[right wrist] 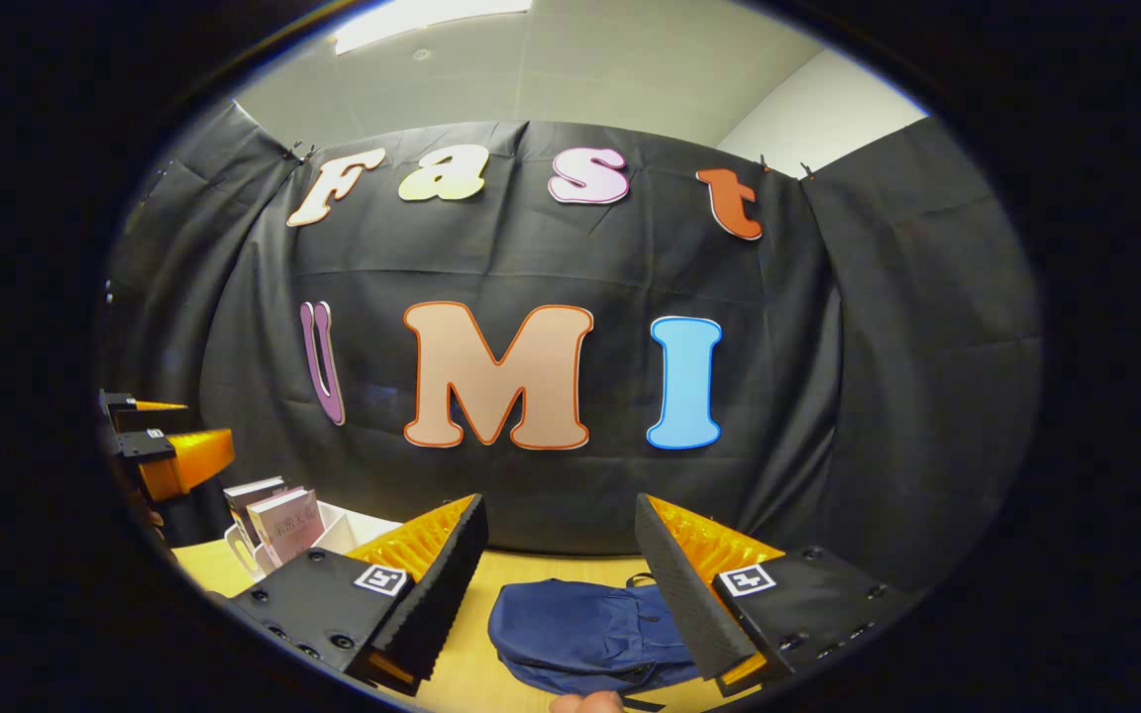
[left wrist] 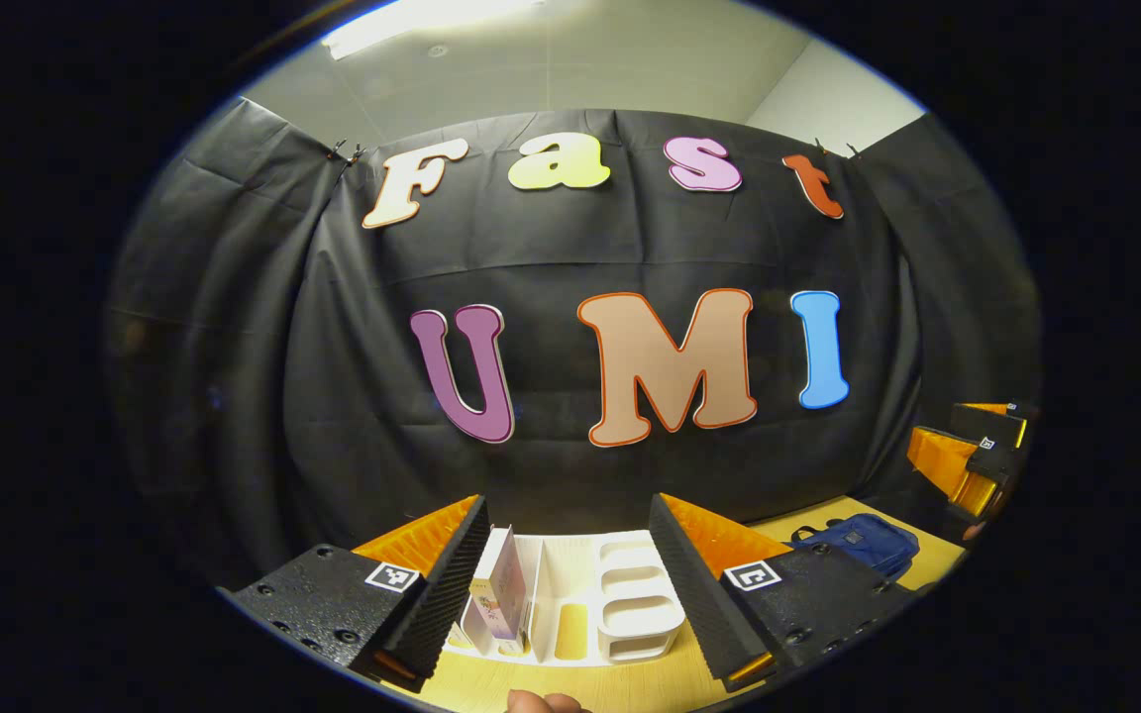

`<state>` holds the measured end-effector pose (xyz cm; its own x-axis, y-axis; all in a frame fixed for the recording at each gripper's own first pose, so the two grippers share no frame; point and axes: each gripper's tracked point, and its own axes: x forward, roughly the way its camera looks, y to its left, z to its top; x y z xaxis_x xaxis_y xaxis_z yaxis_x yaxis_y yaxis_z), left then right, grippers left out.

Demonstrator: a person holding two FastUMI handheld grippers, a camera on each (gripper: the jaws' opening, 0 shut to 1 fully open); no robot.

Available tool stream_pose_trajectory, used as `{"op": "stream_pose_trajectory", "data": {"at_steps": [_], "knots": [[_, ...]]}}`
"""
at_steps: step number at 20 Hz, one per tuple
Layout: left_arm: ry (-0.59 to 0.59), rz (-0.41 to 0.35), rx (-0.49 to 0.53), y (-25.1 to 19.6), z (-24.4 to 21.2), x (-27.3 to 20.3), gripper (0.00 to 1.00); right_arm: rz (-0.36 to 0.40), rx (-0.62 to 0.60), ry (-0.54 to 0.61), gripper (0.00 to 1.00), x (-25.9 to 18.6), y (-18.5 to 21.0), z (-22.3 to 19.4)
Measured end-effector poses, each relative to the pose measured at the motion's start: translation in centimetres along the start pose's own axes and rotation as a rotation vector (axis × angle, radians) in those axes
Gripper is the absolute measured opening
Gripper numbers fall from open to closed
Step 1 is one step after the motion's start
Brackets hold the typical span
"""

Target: Open the schoolbag, grab two books from the bookshelf and put them into the schoolbag.

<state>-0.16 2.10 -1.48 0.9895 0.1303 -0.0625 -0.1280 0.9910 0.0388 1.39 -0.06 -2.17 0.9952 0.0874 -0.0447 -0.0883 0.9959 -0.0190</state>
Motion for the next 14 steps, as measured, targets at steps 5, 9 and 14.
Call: {"op": "stream_pose_trajectory", "data": {"at_steps": [5,9,14], "knots": [[0.020,0.074,0.010,0.9,-0.4,0.3,0.95,0.098,-0.169,0.068,0.99,1.8,-0.4,-4.8],[0.034,0.153,0.013,1.7,-0.5,0.5,0.95,0.193,-0.360,0.122,0.96,3.4,-0.2,-10.1],[0.065,0.257,0.026,2.7,-1.6,0.4,0.95,0.366,-0.678,0.114,1.00,3.9,2.2,-17.3]]}}
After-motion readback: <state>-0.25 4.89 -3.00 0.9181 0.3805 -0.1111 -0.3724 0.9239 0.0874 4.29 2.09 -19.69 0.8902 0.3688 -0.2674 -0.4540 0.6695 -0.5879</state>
